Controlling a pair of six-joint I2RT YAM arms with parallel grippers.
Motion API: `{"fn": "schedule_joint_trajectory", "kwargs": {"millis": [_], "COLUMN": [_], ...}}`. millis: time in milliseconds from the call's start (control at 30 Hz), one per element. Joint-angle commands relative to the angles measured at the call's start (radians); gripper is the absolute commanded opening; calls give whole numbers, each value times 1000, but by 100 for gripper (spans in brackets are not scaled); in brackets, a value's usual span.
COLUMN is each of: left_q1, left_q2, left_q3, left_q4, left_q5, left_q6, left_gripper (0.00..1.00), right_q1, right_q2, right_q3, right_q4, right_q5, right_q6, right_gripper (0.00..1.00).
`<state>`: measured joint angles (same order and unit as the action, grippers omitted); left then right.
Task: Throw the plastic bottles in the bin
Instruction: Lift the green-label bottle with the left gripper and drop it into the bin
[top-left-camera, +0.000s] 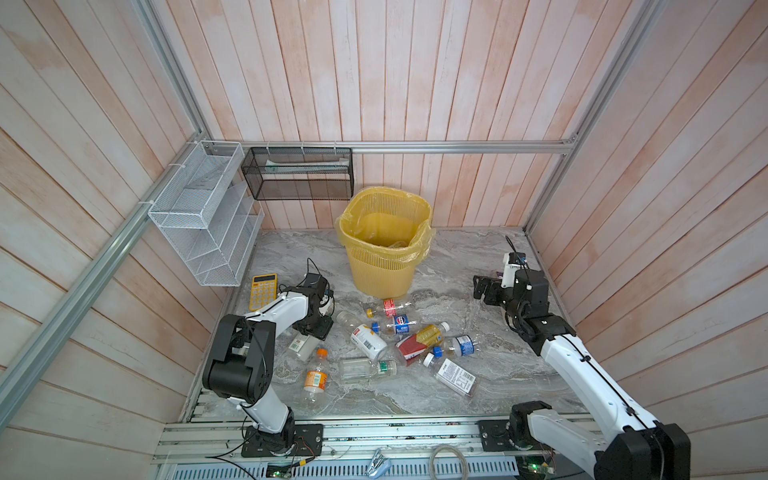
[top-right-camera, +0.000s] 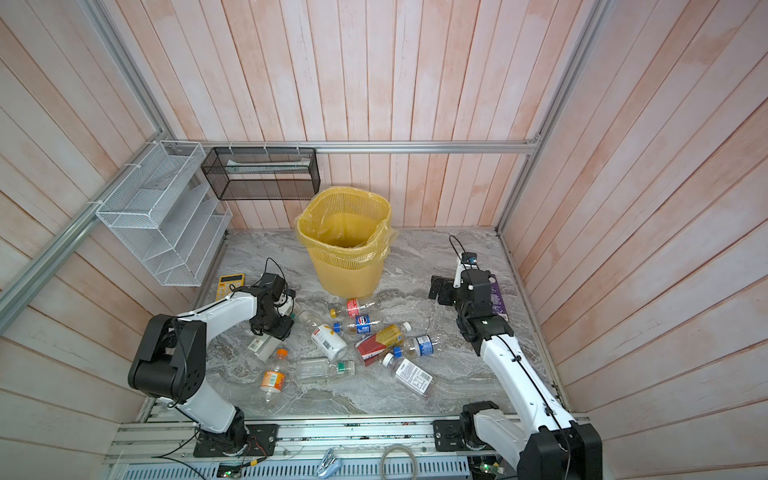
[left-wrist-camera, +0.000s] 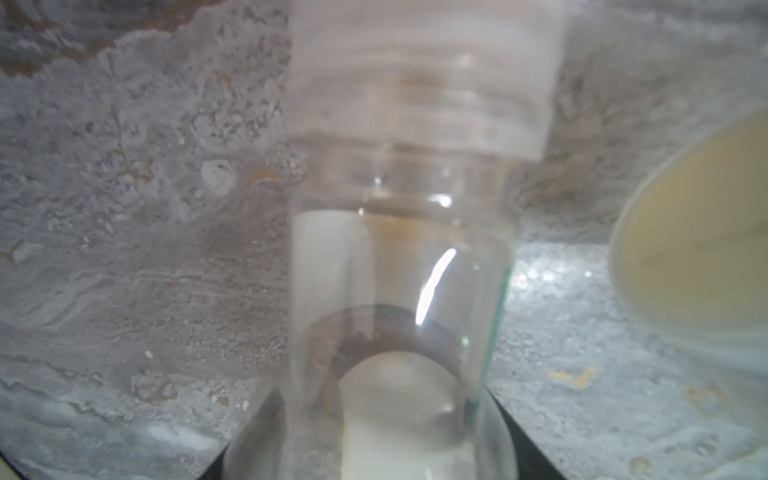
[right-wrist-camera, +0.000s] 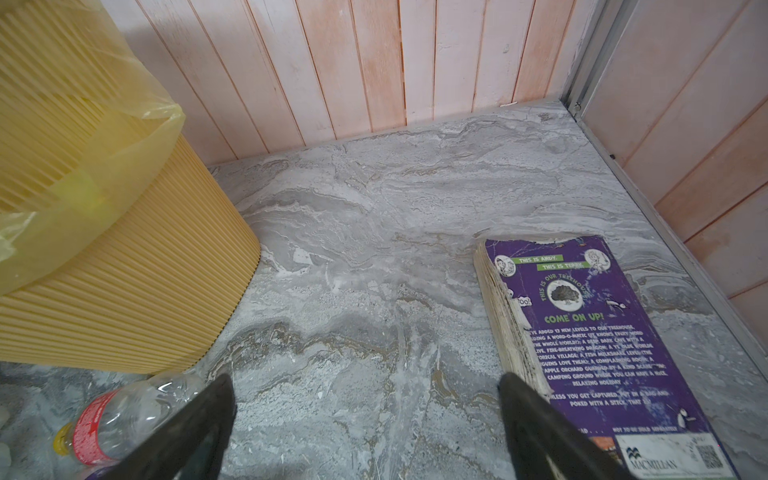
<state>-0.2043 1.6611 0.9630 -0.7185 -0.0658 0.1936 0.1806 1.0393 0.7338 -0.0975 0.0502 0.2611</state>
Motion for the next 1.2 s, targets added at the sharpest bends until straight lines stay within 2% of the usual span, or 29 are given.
{"fn": "schedule_joint_trajectory", "kwargs": {"millis": [0,367,600,700,800,867,1033,1167], "left_q1": [8,18,40,33,27,23,-19,-167], "left_q2": [-15,-160,-393,-561,-758,-821,-725,-544], "left_q3": [31,114,264,299,209,167,253,351], "left_q4": [-1,-5,32,202,569,777,925,934], "left_q5": [-28,-87,-88,-19,53,48,91,106], "left_q6": [-3,-82,-172,-214,-265,-317,-358,-315], "left_gripper": [58,47,43,36,36,35,36,39], "right_q1": [-5,-6,-5,-7,-9,-9,-9,-9], "right_q2": [-21,-56,-128,-142,-140,-139,-151,-160], "right_q3": [-4,13,-10,-19,-22,-21,-16,-7], "right_q4": [11,1,-5,2,10,11,6,-6], "right_q5": [-4,13,76,89,82,79,83,72], "right_q6": [8,26,12,8,13,19,17,15], "right_gripper": [99,98,98,98,98,98,98,98]}}
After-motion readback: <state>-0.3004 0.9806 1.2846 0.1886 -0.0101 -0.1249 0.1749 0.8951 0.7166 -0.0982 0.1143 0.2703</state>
